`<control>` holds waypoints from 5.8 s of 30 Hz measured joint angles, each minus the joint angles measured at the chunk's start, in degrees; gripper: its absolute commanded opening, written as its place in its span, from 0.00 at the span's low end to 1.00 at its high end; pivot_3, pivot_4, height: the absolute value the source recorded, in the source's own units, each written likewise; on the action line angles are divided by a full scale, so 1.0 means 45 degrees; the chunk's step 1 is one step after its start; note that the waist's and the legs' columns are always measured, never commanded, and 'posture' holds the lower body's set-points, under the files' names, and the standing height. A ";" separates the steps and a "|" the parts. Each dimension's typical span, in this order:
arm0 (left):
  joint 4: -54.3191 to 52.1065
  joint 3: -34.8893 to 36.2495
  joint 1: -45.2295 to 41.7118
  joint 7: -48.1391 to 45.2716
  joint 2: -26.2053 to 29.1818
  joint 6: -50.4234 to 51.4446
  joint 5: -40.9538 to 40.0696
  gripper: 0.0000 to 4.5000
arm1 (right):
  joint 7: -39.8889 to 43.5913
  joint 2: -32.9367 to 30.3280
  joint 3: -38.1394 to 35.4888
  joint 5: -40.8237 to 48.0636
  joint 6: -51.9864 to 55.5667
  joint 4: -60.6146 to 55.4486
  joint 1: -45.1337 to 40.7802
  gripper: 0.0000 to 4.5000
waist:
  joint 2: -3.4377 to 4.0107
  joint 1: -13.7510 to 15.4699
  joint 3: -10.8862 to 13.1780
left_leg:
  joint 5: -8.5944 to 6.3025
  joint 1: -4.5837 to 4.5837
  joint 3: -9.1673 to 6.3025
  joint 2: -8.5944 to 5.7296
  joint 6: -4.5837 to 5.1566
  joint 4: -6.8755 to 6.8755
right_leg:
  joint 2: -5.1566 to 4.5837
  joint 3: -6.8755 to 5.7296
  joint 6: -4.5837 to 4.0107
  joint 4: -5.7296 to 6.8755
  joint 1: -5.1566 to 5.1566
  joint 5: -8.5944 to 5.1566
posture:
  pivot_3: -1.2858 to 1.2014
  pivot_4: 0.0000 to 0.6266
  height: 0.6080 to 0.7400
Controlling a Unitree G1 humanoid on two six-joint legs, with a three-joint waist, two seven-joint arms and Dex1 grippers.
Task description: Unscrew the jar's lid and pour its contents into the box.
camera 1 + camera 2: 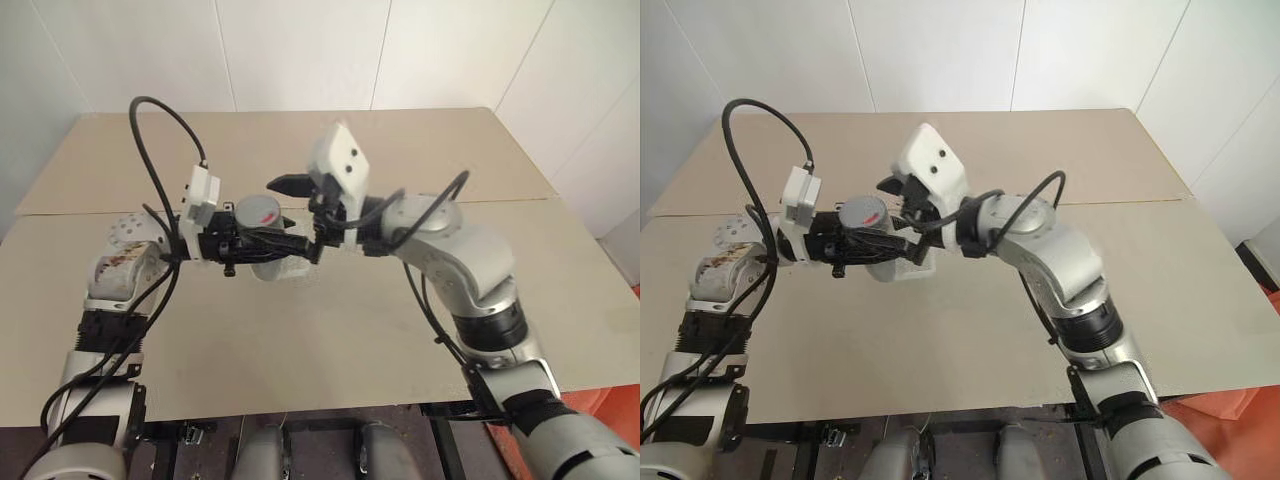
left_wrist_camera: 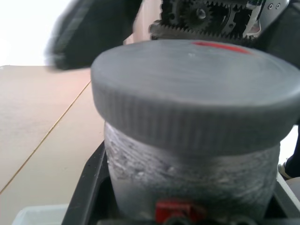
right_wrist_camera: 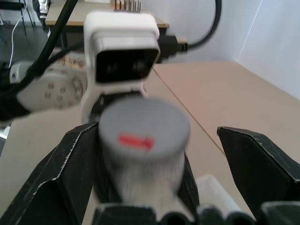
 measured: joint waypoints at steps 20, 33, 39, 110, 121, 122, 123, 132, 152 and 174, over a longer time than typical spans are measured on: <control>0.0112 -0.0164 -0.0153 -0.0311 -0.0598 -0.0321 -0.0045 0.43 | -0.0223 -0.0168 -0.0640 0.1159 0.0694 -0.2331 0.0736 0.99 | -0.0001 0.0003 -0.0001 | -0.0001 0.0004 0.0000 -0.0001 0.0002 0.0004 | 0.0001 0.0003 0.0000 0.0006 0.0003 0.0000 | 0.52 0.24 1.00; 0.0355 -0.0320 -0.0401 -0.0308 -0.0825 -0.0491 0.0031 0.43 | -0.1630 0.1415 0.1133 -0.1444 -0.0178 -0.0445 -0.0381 0.99 | 0.0000 0.0002 0.0000 | 0.0001 -0.0003 -0.0001 -0.0003 -0.0002 0.0005 | -0.0001 -0.0001 0.0000 0.0001 0.0000 0.0000 | 0.52 0.24 1.00; 0.0265 -0.0323 -0.0388 -0.0267 -0.0778 -0.0486 0.0030 0.43 | -0.1297 0.1129 0.0901 -0.1160 -0.0180 -0.0515 -0.0305 0.99 | -0.0001 -0.0009 -0.0001 | 0.0001 -0.0001 -0.0002 -0.0002 -0.0002 0.0005 | 0.0000 -0.0001 0.0000 0.0003 0.0000 0.0000 | 0.52 0.24 1.00; 0.0397 0.0659 0.0705 0.3792 -0.0519 -0.1612 0.1599 0.43 | -0.3681 -0.1284 -0.1478 -0.2539 -0.0149 0.0533 0.5508 0.61 | -0.0007 -0.0079 -0.0004 | 0.0000 0.0003 0.0006 -0.0009 0.0001 -0.0005 | -0.0008 0.0020 0.0001 0.0005 -0.0003 0.0000 | 0.52 0.24 1.00; 0.2407 -0.0309 0.0043 0.7362 -0.0625 -0.5265 0.5485 0.43 | -0.2072 -0.1750 -0.1549 -0.1988 0.0024 0.0729 0.5736 0.99 | -0.0007 0.0113 -0.0003 | -0.0005 0.0010 0.0003 -0.0024 0.0010 0.0001 | -0.0017 0.0011 0.0003 -0.0007 0.0018 0.0002 | 0.52 0.24 1.00; 0.3078 -0.0764 -0.0155 0.8243 -0.0576 -0.6437 0.6652 0.43 | -0.1531 -0.2209 -0.1761 -0.1402 0.0550 0.0406 0.5450 0.99 | -0.0010 0.0144 -0.0001 | -0.0007 0.0006 0.0004 -0.0027 0.0012 0.0003 | -0.0020 0.0012 0.0006 -0.0010 0.0016 0.0005 | 0.52 0.24 1.00; 0.3547 -0.1049 -0.0312 0.8896 -0.0546 -0.7257 0.7475 0.43 | -0.1199 -0.2439 -0.2018 -0.0998 0.0878 0.0102 0.5132 0.99 | -0.0011 0.0175 0.0000 | -0.0007 0.0004 0.0003 -0.0024 0.0013 0.0003 | -0.0020 0.0006 0.0008 -0.0014 0.0016 0.0009 | 0.52 0.24 1.00; 0.8535 -0.8484 -0.5935 2.2865 0.1685 -1.1546 2.1265 0.43 | 0.1547 -0.4142 -0.2400 0.1851 0.2792 -0.1461 0.2479 0.99 | -0.0019 0.0356 0.0003 | -0.0013 -0.0012 0.0080 -0.0028 0.0019 -0.0013 | -0.0024 -0.0026 0.0023 -0.0040 0.0020 0.0014 | 0.52 0.24 1.00; 1.2308 -1.2948 -0.8058 2.7452 -0.0354 -0.9698 2.5321 0.43 | 0.0846 -0.3846 -0.3234 0.3659 0.3222 -0.2572 0.2056 0.99 | -0.0024 0.0342 0.0006 | -0.0009 -0.0129 0.0073 -0.0024 0.0015 0.0050 | -0.0058 -0.0121 0.0034 -0.0023 -0.0045 0.0010 | 0.52 0.24 1.00; 0.0420 0.0652 0.2513 1.1050 -0.0382 -0.0939 0.0487 0.43 | 0.0522 -0.3665 -0.3471 0.4068 0.3177 -0.2527 0.2608 0.99 | -0.0016 0.0116 0.0001 | -0.0023 -0.0028 -0.0032 -0.0019 0.0039 0.0130 | -0.0074 -0.0088 0.0044 0.0035 0.0051 0.0022 | 0.52 0.24 1.00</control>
